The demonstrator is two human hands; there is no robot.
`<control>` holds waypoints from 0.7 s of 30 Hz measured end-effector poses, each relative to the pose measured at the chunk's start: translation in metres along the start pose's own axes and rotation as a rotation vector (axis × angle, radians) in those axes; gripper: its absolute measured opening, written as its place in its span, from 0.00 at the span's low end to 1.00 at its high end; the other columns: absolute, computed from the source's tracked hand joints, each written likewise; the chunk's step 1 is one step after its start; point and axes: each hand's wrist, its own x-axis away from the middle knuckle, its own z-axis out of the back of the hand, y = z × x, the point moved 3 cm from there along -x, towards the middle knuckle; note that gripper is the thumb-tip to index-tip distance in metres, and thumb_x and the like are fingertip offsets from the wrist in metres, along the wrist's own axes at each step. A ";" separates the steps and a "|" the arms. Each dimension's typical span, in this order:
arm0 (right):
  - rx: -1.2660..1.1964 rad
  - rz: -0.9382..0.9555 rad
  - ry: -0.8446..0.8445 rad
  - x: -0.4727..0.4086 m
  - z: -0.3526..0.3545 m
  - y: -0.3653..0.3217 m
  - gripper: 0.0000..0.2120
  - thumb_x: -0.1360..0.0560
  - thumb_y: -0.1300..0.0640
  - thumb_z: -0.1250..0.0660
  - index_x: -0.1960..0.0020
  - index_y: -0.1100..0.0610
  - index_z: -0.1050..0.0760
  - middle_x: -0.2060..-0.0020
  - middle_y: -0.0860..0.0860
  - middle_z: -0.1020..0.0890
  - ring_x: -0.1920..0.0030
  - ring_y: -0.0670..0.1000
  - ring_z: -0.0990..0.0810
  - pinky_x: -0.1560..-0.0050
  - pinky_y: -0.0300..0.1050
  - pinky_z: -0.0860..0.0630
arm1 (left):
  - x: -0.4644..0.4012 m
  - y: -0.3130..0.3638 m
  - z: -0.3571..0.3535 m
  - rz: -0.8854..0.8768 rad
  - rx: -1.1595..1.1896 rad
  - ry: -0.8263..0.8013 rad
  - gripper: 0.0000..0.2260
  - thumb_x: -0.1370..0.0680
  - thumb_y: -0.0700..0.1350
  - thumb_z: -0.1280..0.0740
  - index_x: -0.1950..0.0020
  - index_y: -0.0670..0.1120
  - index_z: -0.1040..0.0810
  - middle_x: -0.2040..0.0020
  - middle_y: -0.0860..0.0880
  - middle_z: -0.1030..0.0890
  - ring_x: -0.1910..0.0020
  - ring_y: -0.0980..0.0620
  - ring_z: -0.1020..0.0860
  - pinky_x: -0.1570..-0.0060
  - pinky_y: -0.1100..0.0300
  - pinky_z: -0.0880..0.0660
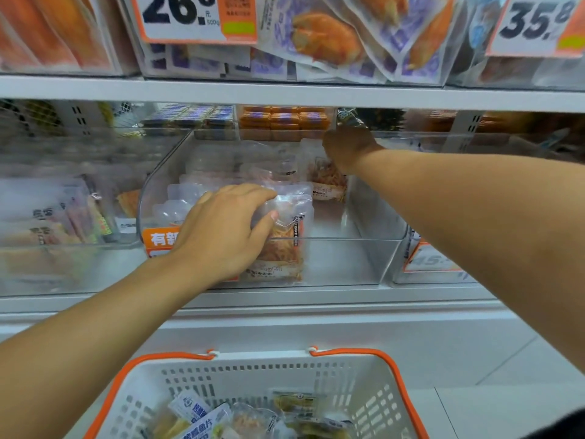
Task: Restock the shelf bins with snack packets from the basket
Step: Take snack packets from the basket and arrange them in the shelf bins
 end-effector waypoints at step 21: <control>-0.628 0.473 0.000 0.250 0.025 -0.111 0.17 0.23 0.42 0.35 0.64 0.52 0.29 0.72 0.46 0.28 0.71 0.50 0.31 0.67 0.45 0.36 | 0.133 -0.031 0.011 -0.276 0.047 -0.462 0.13 0.20 0.58 0.38 0.38 0.55 0.25 0.46 0.57 0.22 0.48 0.57 0.24 0.47 0.55 0.25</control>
